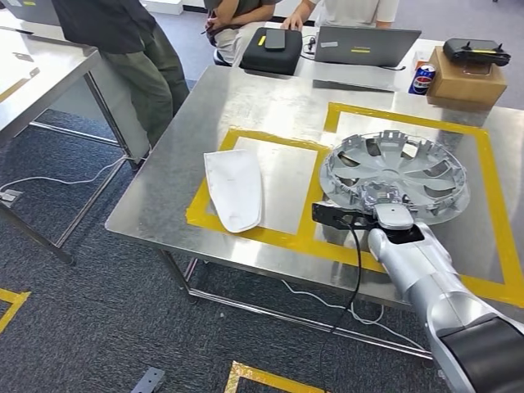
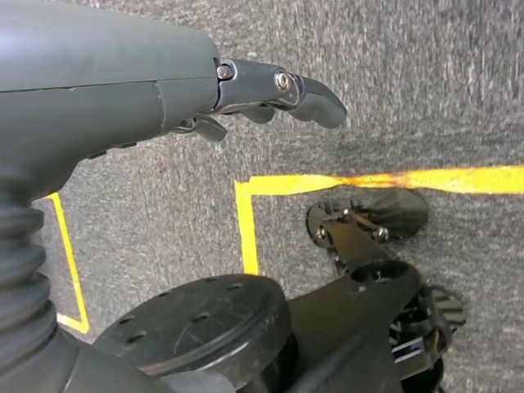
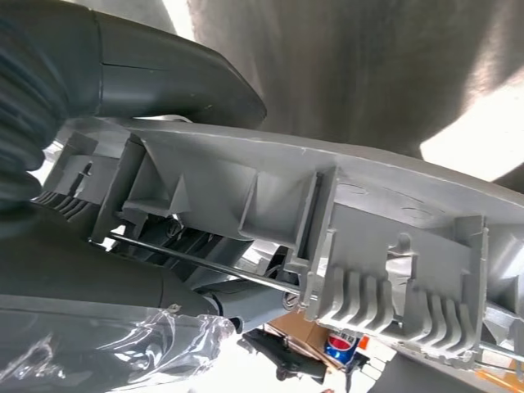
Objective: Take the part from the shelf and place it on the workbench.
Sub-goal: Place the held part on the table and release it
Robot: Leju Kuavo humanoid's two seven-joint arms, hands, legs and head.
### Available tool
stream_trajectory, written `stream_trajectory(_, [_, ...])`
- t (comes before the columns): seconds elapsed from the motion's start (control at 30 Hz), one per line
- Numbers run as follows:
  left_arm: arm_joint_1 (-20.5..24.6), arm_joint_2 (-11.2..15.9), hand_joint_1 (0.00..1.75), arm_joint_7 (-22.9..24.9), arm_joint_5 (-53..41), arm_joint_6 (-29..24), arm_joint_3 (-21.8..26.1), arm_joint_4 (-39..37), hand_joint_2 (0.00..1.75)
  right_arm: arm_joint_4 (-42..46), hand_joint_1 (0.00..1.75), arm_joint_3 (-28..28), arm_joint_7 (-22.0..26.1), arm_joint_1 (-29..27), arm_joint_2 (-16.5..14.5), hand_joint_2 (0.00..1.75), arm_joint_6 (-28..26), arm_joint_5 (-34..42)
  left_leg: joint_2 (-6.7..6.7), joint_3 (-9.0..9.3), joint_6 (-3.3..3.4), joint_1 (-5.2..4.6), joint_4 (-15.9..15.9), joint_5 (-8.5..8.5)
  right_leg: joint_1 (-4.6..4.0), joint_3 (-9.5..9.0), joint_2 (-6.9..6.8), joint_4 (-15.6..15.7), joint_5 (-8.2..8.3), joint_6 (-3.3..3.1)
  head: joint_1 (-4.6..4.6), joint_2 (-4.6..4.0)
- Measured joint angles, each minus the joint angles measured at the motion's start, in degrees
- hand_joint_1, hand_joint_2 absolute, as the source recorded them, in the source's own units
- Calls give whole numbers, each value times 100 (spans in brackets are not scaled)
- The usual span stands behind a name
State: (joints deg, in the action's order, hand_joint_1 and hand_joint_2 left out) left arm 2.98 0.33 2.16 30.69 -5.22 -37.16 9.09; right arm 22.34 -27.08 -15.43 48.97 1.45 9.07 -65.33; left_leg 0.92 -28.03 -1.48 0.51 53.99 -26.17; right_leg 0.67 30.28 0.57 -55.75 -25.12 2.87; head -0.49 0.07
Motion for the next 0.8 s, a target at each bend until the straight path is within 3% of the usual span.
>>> stream_trajectory(0.4, [-46, -51, 0, -632, 294, 152, 45, 0, 175, 165, 175, 577, 163, -199, 914, 175, 0, 179, 13, 12, 22, -3, 0, -5, 3, -38, -19, 21, 2, 22, 2, 0])
stream_trajectory(0.5, [-43, -62, 0, -648, 343, 242, 46, 0, 175, 194, 175, 715, 224, -237, 993, 175, 1, 182, 10, 15, 23, -3, 0, -6, 2, -37, -14, 25, 3, 22, 2, 0])
stream_trajectory(0.63, [-52, -114, 0, -1092, 748, 764, 194, 0, 175, 231, 175, 850, 324, -308, 1035, 175, 2, 184, 12, 17, 28, -2, 0, -9, 2, -35, -18, 27, -1, 24, 2, 0])
stream_trajectory(0.77, [-59, -176, 0, -1298, 821, 791, 312, 0, 175, 261, 175, 918, 382, -349, 1063, 175, 3, 188, 12, 19, 28, -2, 0, -9, 2, -41, -16, 27, -1, 25, 3, 0])
stream_trajectory(0.8, [-60, -186, 0, -1349, 811, 788, 329, 0, 175, 269, 131, 939, 388, -358, 1067, 131, 3, 187, 12, 19, 28, -2, 0, -9, 2, -41, -17, 27, -1, 25, 3, 0])
